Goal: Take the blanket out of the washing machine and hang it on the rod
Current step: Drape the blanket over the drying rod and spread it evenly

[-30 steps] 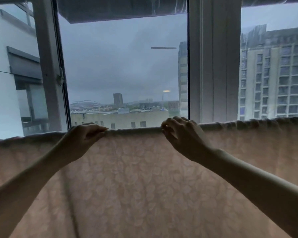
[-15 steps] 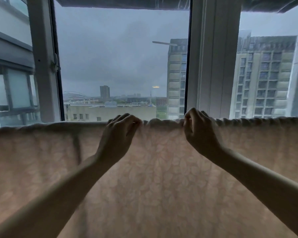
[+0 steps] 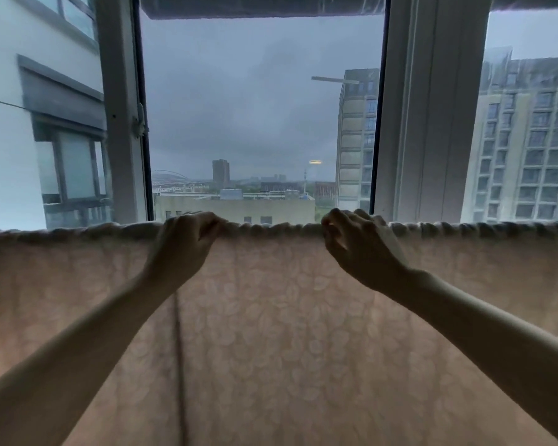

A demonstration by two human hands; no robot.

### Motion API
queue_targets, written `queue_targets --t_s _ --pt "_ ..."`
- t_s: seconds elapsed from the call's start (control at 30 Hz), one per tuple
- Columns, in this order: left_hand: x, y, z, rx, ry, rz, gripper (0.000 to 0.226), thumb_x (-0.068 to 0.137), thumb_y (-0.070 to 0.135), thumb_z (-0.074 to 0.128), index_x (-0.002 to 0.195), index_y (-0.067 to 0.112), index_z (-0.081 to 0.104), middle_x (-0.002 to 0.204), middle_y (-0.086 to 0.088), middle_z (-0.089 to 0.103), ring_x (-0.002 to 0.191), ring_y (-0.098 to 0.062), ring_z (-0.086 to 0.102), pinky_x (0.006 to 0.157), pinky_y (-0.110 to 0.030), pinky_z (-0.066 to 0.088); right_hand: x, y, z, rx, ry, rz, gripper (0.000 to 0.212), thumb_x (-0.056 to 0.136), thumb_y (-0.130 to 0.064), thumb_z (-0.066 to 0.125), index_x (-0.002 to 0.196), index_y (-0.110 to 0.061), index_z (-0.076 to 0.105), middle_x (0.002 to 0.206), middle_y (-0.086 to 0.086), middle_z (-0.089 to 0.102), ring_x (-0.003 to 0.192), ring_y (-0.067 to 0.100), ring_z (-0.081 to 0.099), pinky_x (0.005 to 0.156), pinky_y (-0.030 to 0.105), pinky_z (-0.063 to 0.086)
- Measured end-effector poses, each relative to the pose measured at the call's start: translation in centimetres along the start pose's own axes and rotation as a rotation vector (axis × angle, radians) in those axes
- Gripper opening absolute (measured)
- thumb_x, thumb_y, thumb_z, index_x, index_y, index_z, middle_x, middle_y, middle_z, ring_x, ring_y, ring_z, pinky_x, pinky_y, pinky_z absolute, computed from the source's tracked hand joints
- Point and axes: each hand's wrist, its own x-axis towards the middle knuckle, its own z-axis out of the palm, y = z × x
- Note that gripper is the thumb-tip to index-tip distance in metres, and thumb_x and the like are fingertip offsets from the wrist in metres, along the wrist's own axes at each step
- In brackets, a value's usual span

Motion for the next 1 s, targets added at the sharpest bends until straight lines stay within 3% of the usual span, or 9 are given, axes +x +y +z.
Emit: queue_targets --t_s 0.13,0.23,0.33,0.43,0.57,0.77,1.0 --pt "-0.7 1.2 1.8 0.026 0.125 -0.039 0.011 0.094 0.014 0.057 0.094 0.012 0.068 0.088 -0.003 0.07 0.084 -0.021 0.062 0.08 -0.039 0.048 0.6 -1.0 0.7 0.042 0.043 -0.022 0.017 0.1 -0.028 0.043 0.094 -0.015 0.051 0.08 0.0 0.061 0.068 0.017 0.056 0.072 0.038 0.048" --pt "-1.2 2.4 2.7 0.036 0.207 0.018 0.008 0.094 0.014 0.058 0.093 0.012 0.066 0.087 -0.002 0.068 0.082 -0.02 0.059 0.077 -0.039 0.047 0.6 -0.1 0.5 0.083 0.051 0.011 0.015 0.101 -0.03 0.041 0.091 -0.019 0.044 0.076 0.0 0.057 0.064 0.019 0.053 0.064 0.037 0.046" --pt "-1.2 3.5 3.5 0.037 0.257 0.07 0.013 0.096 0.017 0.055 0.094 0.01 0.065 0.09 -0.003 0.066 0.085 -0.021 0.058 0.076 -0.037 0.047 -0.3 2.0 0.0 0.06 0.064 0.064 0.018 0.101 -0.04 0.028 0.09 -0.027 0.037 0.077 -0.005 0.055 0.066 0.019 0.055 0.066 0.044 0.05" --pt "-2.0 3.9 4.6 0.073 0.237 0.169 0.019 0.094 0.022 0.053 0.095 0.009 0.067 0.095 -0.003 0.067 0.091 -0.022 0.058 0.079 -0.035 0.046 -1.8 3.0 -0.2 -0.008 0.138 0.062 0.018 0.099 -0.038 0.029 0.091 -0.026 0.039 0.075 -0.008 0.052 0.065 0.015 0.052 0.07 0.042 0.047" --pt "-2.9 3.3 5.4 0.139 0.183 0.243 0.018 0.094 0.022 0.056 0.097 0.012 0.07 0.111 -0.001 0.066 0.105 -0.026 0.058 0.089 -0.042 0.045 -2.6 2.8 0.5 -0.063 0.143 -0.03 0.012 0.096 -0.026 0.044 0.097 -0.016 0.05 0.084 0.0 0.059 0.074 0.018 0.055 0.076 0.039 0.043" --pt "-2.8 0.5 2.8 0.086 0.155 0.256 0.018 0.093 0.018 0.055 0.101 0.008 0.067 0.105 -0.004 0.067 0.102 -0.02 0.06 0.094 -0.035 0.047 -0.9 -0.4 2.0 -0.036 0.12 -0.113 0.024 0.092 -0.022 0.047 0.114 -0.013 0.052 0.103 0.005 0.063 0.095 0.022 0.059 0.091 0.043 0.043" --pt "-2.7 -6.0 -2.4 0.096 0.102 0.148 0.023 0.095 0.022 0.053 0.11 0.009 0.066 0.104 -0.003 0.067 0.101 -0.017 0.059 0.085 -0.028 0.048 2.4 -7.0 4.0 -0.002 0.037 -0.116 0.032 0.095 -0.028 0.036 0.116 -0.013 0.056 0.101 0.005 0.067 0.085 0.019 0.063 0.078 0.039 0.052"
